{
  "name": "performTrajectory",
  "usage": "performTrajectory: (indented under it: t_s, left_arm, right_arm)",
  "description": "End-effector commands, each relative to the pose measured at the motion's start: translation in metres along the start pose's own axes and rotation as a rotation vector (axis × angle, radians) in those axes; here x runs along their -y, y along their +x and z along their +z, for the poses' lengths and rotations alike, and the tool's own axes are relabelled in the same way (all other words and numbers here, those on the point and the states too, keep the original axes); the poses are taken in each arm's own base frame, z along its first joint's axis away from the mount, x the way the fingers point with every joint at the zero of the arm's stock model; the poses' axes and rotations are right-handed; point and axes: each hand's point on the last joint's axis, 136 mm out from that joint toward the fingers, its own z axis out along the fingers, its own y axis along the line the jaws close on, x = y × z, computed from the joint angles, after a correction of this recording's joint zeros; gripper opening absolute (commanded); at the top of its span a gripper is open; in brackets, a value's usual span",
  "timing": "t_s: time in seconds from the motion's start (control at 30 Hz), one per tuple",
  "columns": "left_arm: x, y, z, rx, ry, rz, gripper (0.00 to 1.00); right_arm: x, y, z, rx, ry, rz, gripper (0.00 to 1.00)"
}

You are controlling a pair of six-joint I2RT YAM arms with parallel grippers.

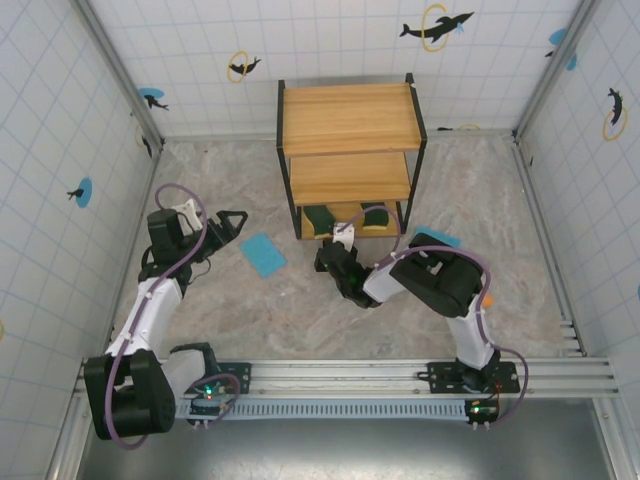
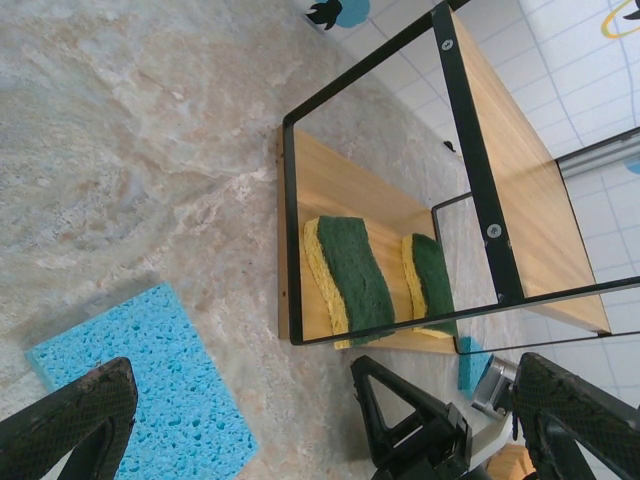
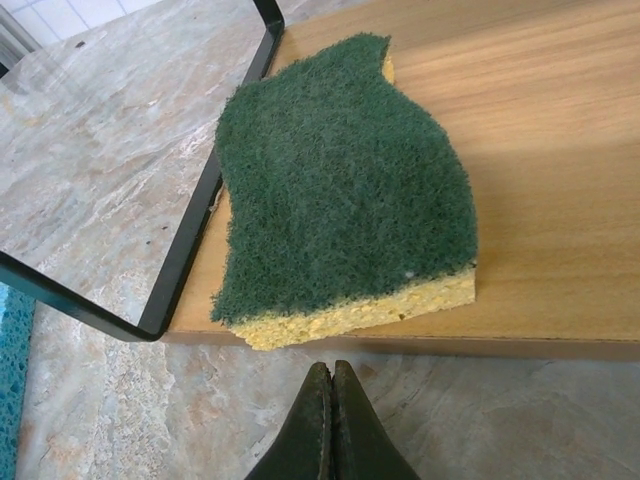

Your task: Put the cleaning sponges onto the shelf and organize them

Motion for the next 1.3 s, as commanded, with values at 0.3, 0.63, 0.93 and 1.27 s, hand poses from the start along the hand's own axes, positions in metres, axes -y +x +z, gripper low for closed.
performTrajectory:
  t_s: [0.3,0.63,0.93,1.27]
  left_arm:
    - [-0.002,0.001,0.001,-0.005,0.001,-0.003,0.98]
    - [-0.003,0.002,0.001,-0.01,0.001,-0.006,0.98]
    - [-0.004,0.003,0.002,-0.011,0.001,-0.007,0.98]
    - [-0.004,0.003,0.002,-0.012,-0.001,-0.008,0.97]
  right_arm:
    - [-0.007,-0.01,0.017,0.028,-0.065,0.066,0.0]
    - [-0.012,-0.009,0.023,0.021,-0.083,0.063,0.0]
    - [-0.009,-0.011,0.027,0.035,-0.129,0.101,0.0]
    - [-0.007,-0.015,0.028,0.051,-0.139,0.121,0.0]
